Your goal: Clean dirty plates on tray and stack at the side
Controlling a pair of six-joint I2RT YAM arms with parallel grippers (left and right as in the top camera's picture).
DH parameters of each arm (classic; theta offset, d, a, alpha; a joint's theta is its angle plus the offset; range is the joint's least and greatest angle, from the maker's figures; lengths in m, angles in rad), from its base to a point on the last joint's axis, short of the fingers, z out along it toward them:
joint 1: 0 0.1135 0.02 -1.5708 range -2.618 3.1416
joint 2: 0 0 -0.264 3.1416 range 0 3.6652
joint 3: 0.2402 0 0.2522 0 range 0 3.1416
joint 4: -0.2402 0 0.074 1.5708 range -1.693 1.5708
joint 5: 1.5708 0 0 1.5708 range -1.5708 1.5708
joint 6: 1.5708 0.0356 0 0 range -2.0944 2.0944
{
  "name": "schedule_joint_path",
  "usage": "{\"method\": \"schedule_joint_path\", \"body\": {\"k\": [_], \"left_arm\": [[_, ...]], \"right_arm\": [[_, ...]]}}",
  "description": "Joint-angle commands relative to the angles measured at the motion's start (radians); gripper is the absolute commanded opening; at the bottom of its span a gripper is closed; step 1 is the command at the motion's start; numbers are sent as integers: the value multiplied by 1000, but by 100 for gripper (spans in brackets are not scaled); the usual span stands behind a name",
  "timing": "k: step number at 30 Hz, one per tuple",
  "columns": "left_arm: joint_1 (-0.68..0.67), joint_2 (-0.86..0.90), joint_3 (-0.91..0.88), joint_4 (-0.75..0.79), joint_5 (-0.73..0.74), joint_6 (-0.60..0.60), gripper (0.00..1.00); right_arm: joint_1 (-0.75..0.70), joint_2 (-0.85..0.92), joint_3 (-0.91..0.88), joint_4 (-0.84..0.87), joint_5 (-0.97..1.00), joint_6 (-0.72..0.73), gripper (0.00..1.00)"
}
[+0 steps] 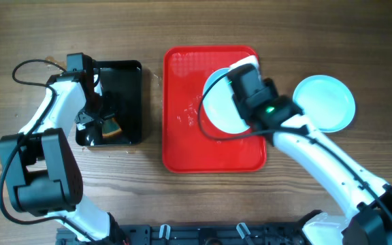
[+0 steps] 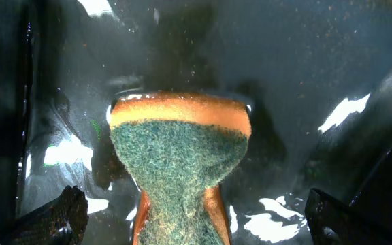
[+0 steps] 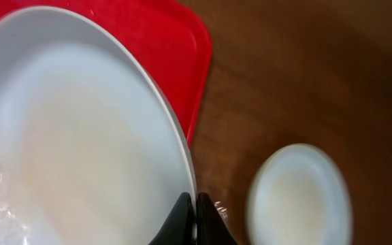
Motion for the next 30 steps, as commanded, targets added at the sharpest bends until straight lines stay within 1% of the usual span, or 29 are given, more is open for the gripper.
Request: {"method": "schedule_joint_path", "body": {"k": [1, 5, 11, 17, 30], "left_arm": [[3, -12, 2, 0, 16, 12, 100], [3, -12, 2, 0, 15, 12, 100], [3, -12, 2, 0, 16, 12, 100], [3, -12, 2, 0, 16, 12, 100], [3, -12, 2, 0, 16, 12, 100]], "right_arm": [[121, -24, 12, 19, 348, -82, 4], [237, -24, 12, 43, 501, -159, 4], [323, -24, 12, 99, 639, -209, 4], [362, -24, 12, 225, 667, -359, 4], [362, -24, 12, 258, 666, -361, 4]]}}
